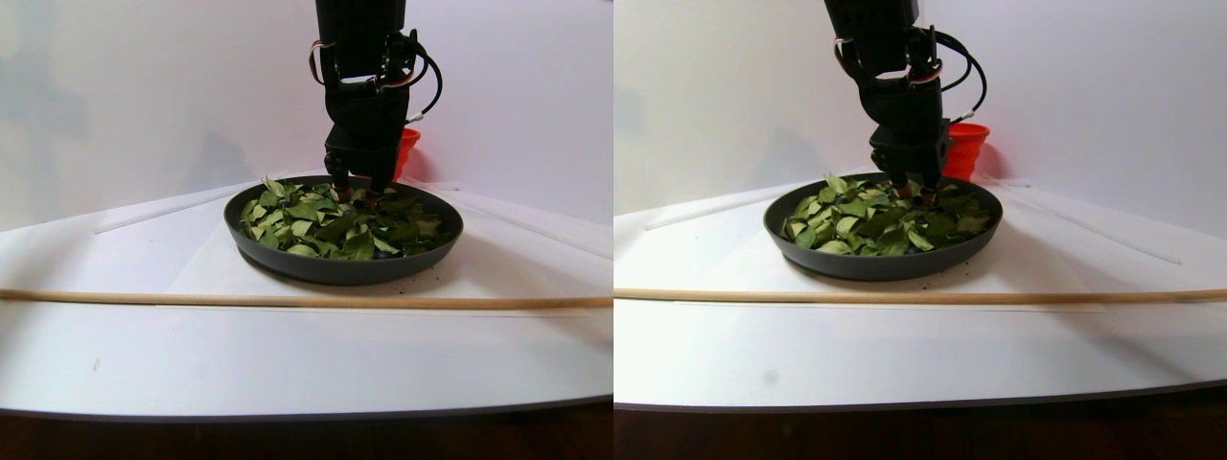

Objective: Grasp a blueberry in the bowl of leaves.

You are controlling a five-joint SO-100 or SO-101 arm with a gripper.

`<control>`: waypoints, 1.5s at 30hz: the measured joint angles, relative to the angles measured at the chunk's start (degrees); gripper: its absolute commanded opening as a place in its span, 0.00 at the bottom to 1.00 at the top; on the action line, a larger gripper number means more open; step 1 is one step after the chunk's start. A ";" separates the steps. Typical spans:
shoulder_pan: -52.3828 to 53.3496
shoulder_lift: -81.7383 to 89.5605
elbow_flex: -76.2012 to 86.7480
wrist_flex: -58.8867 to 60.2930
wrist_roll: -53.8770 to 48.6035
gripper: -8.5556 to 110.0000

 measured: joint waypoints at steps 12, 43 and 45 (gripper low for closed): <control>0.00 -2.20 -0.09 -1.76 0.44 0.18; 0.00 -1.05 2.02 -2.02 -4.04 0.15; 0.00 -0.53 2.81 -2.02 -4.39 0.15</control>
